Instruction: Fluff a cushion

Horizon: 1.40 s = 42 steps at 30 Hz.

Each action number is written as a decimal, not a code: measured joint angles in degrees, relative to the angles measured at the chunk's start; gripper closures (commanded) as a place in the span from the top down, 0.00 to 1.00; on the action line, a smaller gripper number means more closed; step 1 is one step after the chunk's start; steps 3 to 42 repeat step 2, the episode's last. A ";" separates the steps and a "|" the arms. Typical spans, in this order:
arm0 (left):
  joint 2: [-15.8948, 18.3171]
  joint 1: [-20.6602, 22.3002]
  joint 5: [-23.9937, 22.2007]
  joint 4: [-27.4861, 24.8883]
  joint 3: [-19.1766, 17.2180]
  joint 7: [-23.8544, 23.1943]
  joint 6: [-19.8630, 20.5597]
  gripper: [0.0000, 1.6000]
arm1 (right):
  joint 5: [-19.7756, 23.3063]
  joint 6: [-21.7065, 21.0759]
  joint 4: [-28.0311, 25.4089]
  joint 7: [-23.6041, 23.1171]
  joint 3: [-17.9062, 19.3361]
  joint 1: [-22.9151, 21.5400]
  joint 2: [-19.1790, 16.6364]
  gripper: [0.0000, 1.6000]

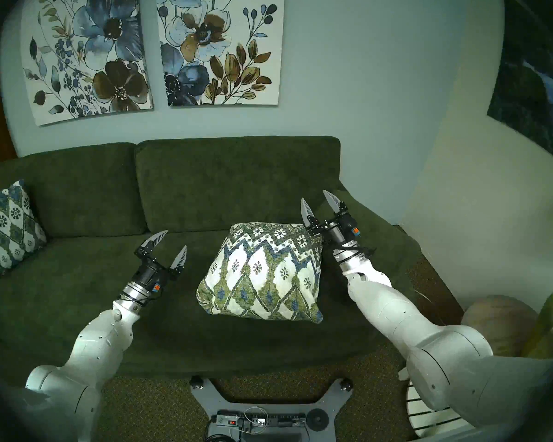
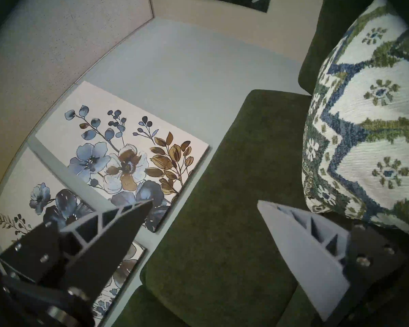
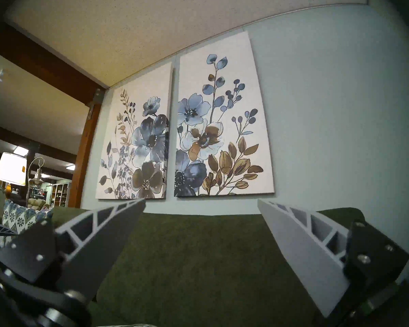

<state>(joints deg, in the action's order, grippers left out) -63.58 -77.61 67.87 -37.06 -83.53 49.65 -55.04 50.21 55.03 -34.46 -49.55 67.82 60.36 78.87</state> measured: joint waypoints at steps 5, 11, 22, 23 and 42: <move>0.14 -0.86 -0.17 -1.06 -0.08 -0.01 0.00 1.00 | 0.13 0.00 -1.21 -0.01 0.24 0.54 -0.43 1.00; 0.14 -0.86 -0.17 -1.06 -0.08 -0.01 0.00 1.00 | 0.13 0.00 -1.21 -0.01 0.24 0.54 -0.43 1.00; 0.14 -0.86 -0.17 -1.06 -0.08 -0.01 0.00 1.00 | 0.13 0.00 -1.21 -0.01 0.24 0.54 -0.43 1.00; 0.14 -0.86 -0.17 -1.06 -0.08 -0.01 0.00 1.00 | 0.13 0.00 -1.21 -0.01 0.24 0.54 -0.43 1.00; 0.14 -0.86 -0.17 -1.06 -0.08 -0.01 0.00 1.00 | 0.13 0.00 -1.21 -0.01 0.24 0.54 -0.43 1.00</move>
